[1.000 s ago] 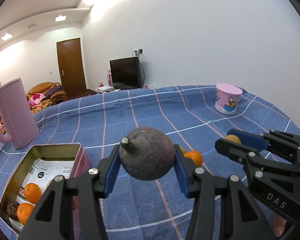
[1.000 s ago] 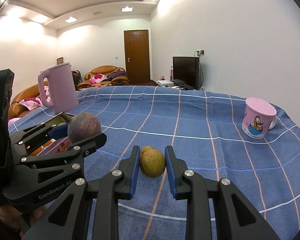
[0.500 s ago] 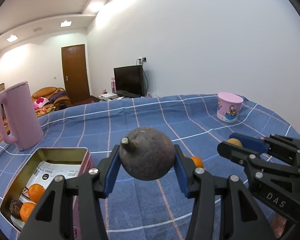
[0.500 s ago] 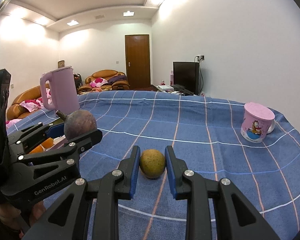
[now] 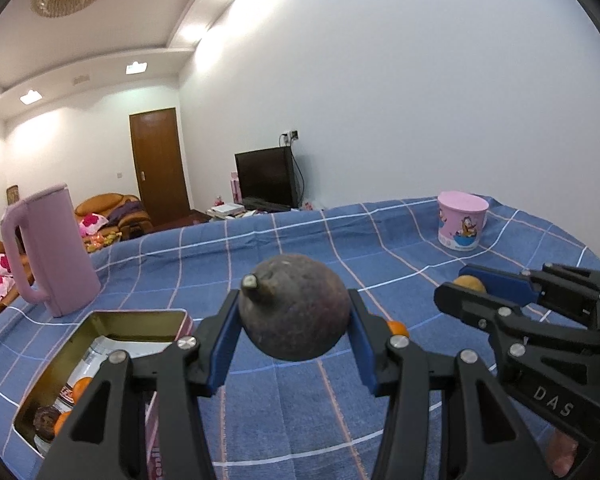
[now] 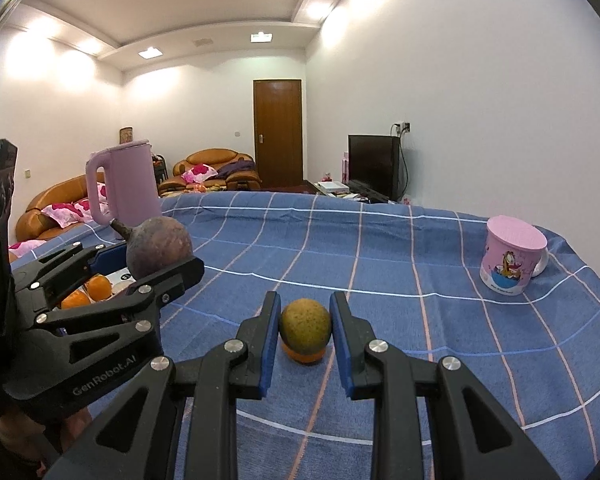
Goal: Organize fruits
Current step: 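Lift the purple fruit with the left tool while the right tool lifts the yellow-green fruit, then carry the purple and yellow-green fruits over the tin tray with both tools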
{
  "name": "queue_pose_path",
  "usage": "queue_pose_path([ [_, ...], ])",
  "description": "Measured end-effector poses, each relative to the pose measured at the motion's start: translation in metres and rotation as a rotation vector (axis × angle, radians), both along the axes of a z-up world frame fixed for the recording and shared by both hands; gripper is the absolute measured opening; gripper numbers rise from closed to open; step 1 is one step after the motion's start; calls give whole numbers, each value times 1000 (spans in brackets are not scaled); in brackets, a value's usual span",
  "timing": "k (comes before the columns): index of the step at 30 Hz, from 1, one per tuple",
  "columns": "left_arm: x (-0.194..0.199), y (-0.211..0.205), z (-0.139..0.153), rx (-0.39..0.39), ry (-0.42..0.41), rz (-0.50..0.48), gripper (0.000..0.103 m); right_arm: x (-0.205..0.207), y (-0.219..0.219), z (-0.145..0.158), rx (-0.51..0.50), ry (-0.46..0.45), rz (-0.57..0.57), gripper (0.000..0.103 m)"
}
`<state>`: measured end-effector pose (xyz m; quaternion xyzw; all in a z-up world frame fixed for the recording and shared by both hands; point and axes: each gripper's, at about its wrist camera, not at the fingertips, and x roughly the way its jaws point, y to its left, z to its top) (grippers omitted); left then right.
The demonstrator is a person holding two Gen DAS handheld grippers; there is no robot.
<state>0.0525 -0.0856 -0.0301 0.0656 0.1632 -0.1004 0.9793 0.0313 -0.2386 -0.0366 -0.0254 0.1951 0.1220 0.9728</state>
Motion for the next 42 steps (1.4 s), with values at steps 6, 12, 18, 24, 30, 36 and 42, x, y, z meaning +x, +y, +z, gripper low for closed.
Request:
queue_pose_path([
  [6,2,4,0,-11,18,16,52,2,2,0,-6,11,4,27],
  [12,4,18,-3,-31,57,48,52,7,12,-2,-22,25,19,27],
  [18,4,42,-5,-31,98,93,52,16,39,-1,-32,43,74,27],
  [24,8,90,-3,-47,136,182,52,26,82,6,-40,47,171,27],
  [30,13,140,0,-69,162,276,52,35,129,10,-35,56,266,27],
  [36,20,176,-4,-67,204,344,52,38,171,8,-48,74,336,27],
  [42,20,198,-14,-89,252,372,52,40,194,-3,-60,103,385,27],
])
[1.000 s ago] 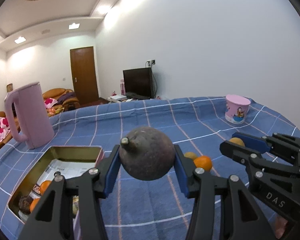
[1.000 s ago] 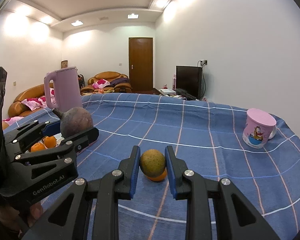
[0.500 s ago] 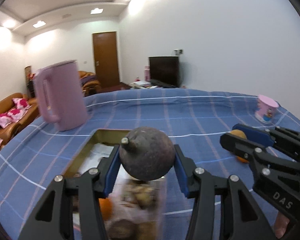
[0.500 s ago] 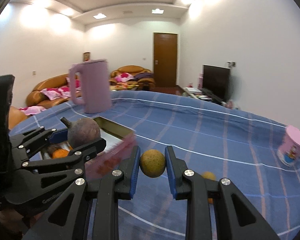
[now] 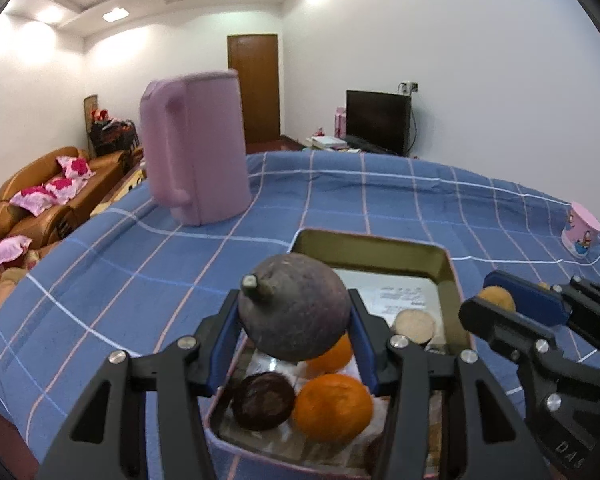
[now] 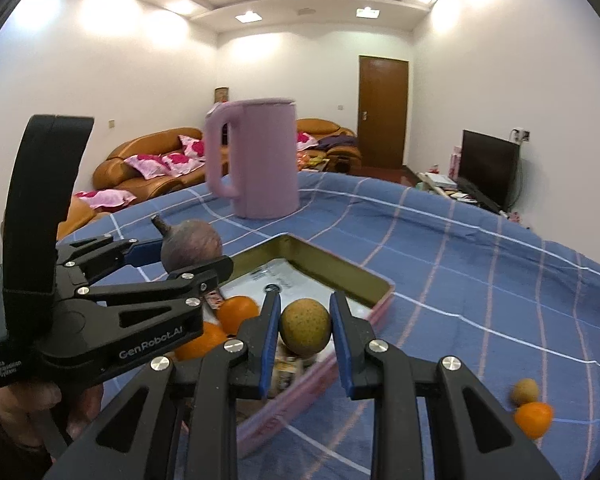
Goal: Organize fruits
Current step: 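Carry the purple and yellow-green fruits over the tin tray with both tools, then open the left tool to drop the purple fruit while the right tool releases the yellow-green fruit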
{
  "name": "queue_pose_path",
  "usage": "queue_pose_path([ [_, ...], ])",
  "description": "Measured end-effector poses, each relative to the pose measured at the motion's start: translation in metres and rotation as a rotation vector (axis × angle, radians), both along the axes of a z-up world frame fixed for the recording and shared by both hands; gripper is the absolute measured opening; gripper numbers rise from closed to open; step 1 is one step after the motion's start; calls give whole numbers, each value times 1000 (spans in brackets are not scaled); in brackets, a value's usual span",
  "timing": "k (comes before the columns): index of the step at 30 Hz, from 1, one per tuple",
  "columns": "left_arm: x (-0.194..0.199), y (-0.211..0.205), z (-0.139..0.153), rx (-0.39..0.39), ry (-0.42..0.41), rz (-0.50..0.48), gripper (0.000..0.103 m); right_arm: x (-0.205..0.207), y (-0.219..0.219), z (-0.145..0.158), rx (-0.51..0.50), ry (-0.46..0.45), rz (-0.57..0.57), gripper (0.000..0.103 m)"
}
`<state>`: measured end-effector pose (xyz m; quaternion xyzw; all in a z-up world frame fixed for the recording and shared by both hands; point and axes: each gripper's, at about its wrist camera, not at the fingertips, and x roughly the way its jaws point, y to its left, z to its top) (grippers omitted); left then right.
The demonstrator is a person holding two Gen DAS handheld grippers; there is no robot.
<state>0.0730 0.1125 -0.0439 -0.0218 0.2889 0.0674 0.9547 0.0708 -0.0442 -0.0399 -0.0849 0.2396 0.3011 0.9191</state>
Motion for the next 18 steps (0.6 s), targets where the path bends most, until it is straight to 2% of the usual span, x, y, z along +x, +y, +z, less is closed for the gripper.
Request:
queue_pose_path([
  [8,2,10,-14,-29,44,13,52,5,20,-16,-43,50,36,27],
  [18,0,7,-15,-31,57,3,53,11,27,-23,-63,110,64,27],
])
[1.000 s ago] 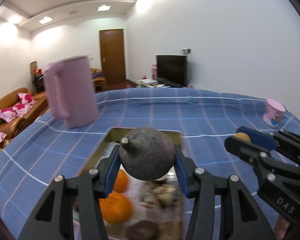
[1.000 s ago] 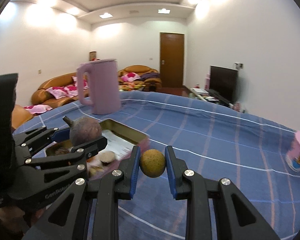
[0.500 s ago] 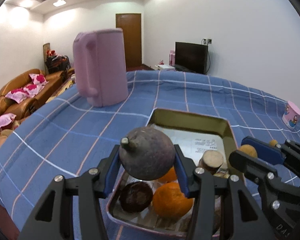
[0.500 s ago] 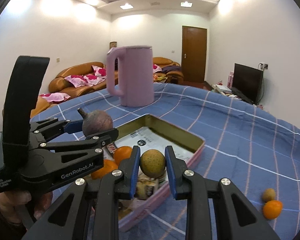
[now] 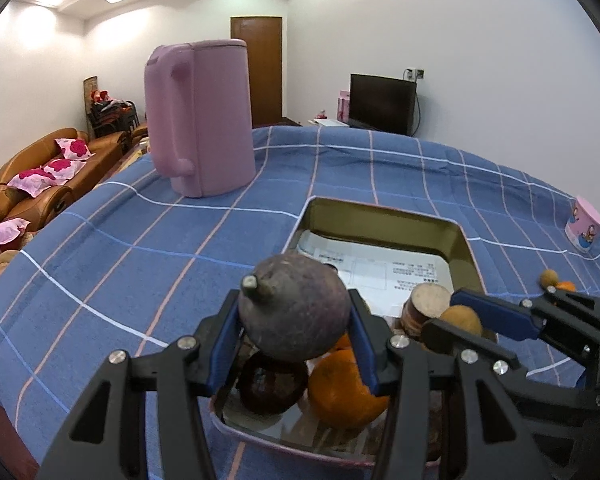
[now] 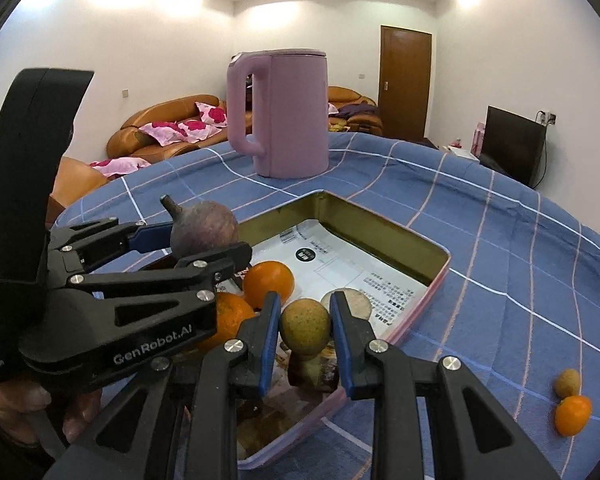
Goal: Organize fruits
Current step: 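Open the left tool to drop the purple fruit while the right tool releases the yellow-green fruit, then move both tools to the orange and brown oval fruit on the cloth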
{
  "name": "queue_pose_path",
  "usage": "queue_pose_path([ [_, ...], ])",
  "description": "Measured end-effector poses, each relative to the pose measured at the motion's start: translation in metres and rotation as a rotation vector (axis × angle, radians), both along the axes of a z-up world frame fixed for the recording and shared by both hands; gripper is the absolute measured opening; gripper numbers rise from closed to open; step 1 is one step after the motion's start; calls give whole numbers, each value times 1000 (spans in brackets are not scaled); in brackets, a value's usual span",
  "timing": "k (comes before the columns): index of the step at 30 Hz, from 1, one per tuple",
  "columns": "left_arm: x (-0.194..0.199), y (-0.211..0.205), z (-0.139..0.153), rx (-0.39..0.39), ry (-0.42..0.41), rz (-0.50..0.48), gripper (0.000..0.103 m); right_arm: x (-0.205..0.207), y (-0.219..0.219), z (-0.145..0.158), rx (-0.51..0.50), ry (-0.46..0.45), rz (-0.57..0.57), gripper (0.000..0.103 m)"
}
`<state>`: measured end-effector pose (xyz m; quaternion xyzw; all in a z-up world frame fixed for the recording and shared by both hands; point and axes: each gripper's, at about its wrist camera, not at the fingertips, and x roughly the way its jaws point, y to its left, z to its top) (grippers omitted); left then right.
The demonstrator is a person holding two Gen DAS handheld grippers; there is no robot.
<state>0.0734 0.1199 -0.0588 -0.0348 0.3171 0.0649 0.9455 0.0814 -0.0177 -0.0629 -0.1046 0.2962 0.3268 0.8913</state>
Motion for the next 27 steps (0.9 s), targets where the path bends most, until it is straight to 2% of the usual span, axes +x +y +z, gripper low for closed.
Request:
queue_pose_path([
  [4,-5,-3,2,24,-15,6,53,4,1,-2,6,21,4,28],
  [7,-9,-5,5,35,-25,5,58,3,-2,-1,24,19,6,28],
  [9,-12,-4,9,36,-37,15,68,1,-5,1,30,3,-4,29],
  [10,-14,-4,11,38,-44,21,70,0,-8,3,39,-1,-5,30],
  [11,-16,-5,14,40,-53,26,70,-1,-11,5,49,-5,-10,33],
  [13,-20,-5,21,29,-67,27,72,-3,-17,9,57,-19,-30,46],
  [14,-21,-5,23,24,-74,26,78,-3,-21,12,66,-25,-41,56],
  [15,-22,-7,26,21,-82,25,81,-3,-27,14,79,-27,-47,60],
  [21,-24,-30,39,37,-111,-17,83,-7,-53,26,82,-57,-94,60],
  [27,-16,-60,43,56,-106,-74,83,-7,-95,24,14,-85,-187,60],
])
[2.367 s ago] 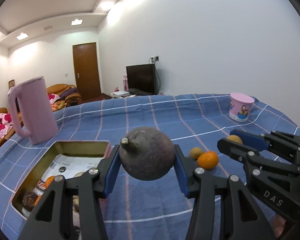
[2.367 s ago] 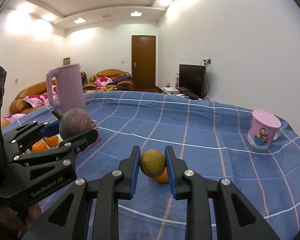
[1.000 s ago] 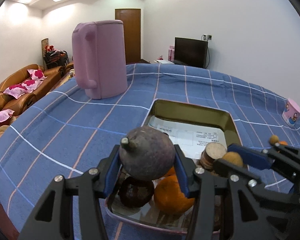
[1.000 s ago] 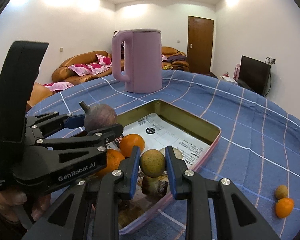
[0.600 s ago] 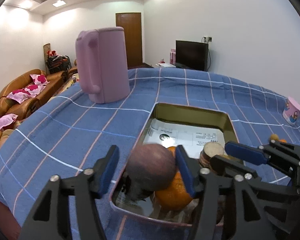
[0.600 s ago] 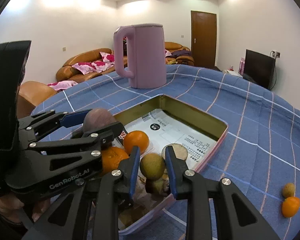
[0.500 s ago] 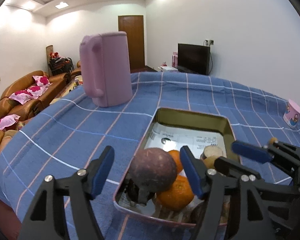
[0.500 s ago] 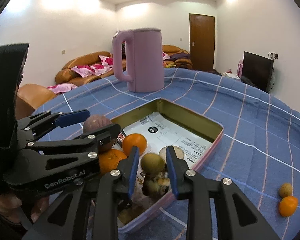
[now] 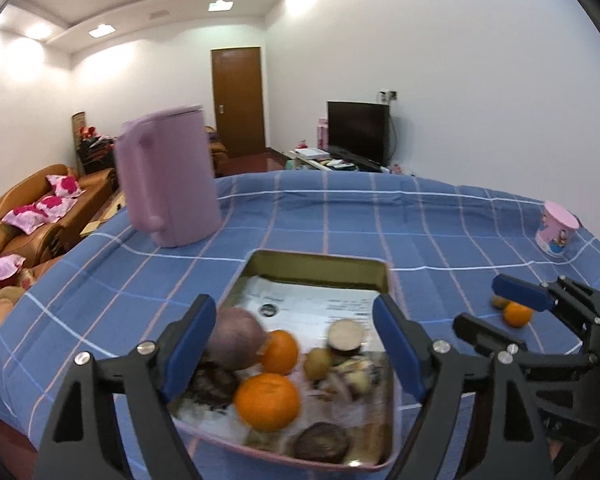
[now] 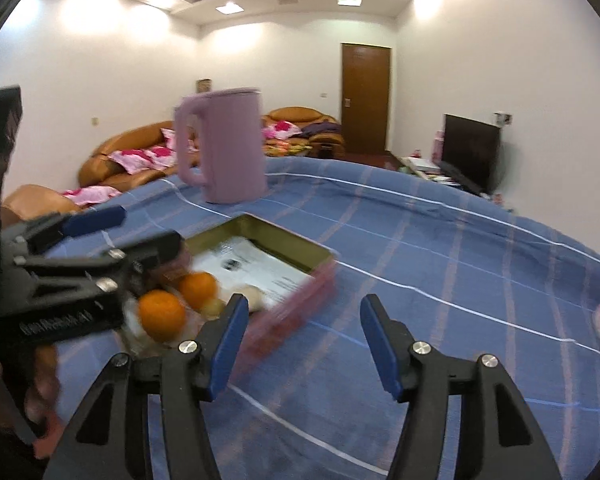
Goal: Organize fruits
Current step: 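Move both tools to the orange and brown oval fruit on the cloth, then grasp the orange with the right tool while the left tool grasps the brown oval fruit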
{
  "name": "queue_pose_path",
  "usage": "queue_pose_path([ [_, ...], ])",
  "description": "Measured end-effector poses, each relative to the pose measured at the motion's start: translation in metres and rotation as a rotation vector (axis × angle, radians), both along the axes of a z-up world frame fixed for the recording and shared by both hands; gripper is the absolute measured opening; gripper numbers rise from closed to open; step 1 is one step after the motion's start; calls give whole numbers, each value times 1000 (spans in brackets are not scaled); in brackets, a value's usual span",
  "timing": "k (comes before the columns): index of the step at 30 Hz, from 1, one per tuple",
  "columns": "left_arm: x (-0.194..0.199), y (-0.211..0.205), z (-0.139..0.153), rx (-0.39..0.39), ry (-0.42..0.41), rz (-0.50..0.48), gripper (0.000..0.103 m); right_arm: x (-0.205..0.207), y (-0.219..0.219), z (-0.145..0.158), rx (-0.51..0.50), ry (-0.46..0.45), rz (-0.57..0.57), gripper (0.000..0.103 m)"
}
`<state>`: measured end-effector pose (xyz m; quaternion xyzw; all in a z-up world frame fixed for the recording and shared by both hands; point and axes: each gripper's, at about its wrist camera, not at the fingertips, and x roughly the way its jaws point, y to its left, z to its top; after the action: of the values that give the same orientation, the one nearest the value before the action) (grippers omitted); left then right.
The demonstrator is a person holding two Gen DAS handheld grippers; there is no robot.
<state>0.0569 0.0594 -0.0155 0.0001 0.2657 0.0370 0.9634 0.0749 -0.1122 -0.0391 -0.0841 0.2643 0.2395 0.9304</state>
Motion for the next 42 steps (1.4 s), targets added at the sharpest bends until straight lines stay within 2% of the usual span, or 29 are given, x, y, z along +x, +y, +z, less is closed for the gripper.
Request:
queue_pose_path([
  [8,20,-50,1,27,20,-102,83,18,-78,-6,-37,42,-230,60],
  [11,31,-67,0,34,37,-132,83,26,-98,-10,-48,87,-283,60],
  [18,53,-103,-8,64,89,-189,83,40,-104,-26,-46,205,-266,60],
  [25,66,-122,-15,88,118,-222,83,46,-106,-37,-43,238,-274,60],
  [26,68,-122,-16,83,123,-223,83,47,-106,-39,-48,249,-272,56],
  [27,71,-123,-17,78,132,-225,83,49,-106,-41,-50,259,-269,47],
  [29,73,-125,-19,71,144,-230,83,50,-106,-43,-42,273,-259,41],
  [35,77,-138,-23,84,161,-257,83,45,-111,-39,-31,251,-261,39],
  [42,86,-166,-29,74,191,-321,83,45,-146,-35,-10,237,-354,39],
])
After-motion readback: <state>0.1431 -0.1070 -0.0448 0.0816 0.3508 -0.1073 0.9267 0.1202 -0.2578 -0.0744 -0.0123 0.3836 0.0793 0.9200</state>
